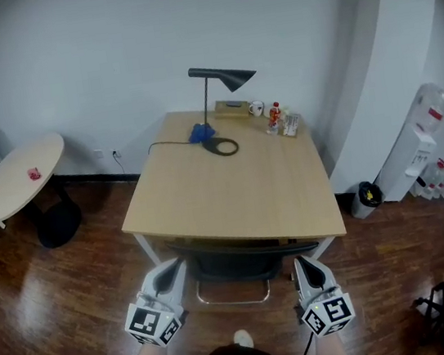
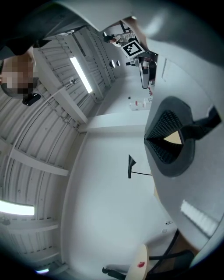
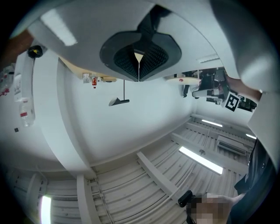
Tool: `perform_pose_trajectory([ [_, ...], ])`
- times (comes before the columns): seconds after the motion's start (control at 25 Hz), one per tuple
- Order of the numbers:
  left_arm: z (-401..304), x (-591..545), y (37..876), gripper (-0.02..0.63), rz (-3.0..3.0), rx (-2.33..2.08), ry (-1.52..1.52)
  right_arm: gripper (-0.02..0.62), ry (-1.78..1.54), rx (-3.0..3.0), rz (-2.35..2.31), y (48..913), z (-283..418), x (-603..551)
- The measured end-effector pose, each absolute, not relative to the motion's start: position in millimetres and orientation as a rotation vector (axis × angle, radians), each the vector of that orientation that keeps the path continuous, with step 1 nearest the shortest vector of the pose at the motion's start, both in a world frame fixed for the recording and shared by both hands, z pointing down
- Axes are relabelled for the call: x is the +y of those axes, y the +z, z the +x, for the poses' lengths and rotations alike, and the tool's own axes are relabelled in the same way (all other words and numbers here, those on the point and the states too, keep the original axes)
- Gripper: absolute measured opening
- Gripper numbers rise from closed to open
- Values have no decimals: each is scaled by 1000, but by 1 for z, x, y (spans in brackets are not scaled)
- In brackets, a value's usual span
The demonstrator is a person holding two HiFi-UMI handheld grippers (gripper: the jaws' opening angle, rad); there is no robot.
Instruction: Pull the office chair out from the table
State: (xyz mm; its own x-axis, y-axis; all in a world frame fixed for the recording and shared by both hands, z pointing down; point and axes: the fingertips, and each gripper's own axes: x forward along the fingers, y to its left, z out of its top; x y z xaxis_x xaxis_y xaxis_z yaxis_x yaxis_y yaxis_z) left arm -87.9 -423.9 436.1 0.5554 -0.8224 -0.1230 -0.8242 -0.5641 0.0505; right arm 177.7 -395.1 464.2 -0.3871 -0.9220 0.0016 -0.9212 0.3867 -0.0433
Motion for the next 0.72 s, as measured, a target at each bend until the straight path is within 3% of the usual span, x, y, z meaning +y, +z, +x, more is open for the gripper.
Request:
perform_pose_trajectory([
  [0.4, -73, -470, 446, 2, -2739, 1425, 79, 34, 3, 2656, -1695, 462, 184, -444],
  [0.6, -43, -483, 461, 2, -2735, 1250, -140, 48, 88, 2780, -1664, 468, 180, -459],
  [0.72, -21, -481, 485, 2, -2725, 1028, -408, 102, 192, 2983, -1566, 483, 160, -463],
])
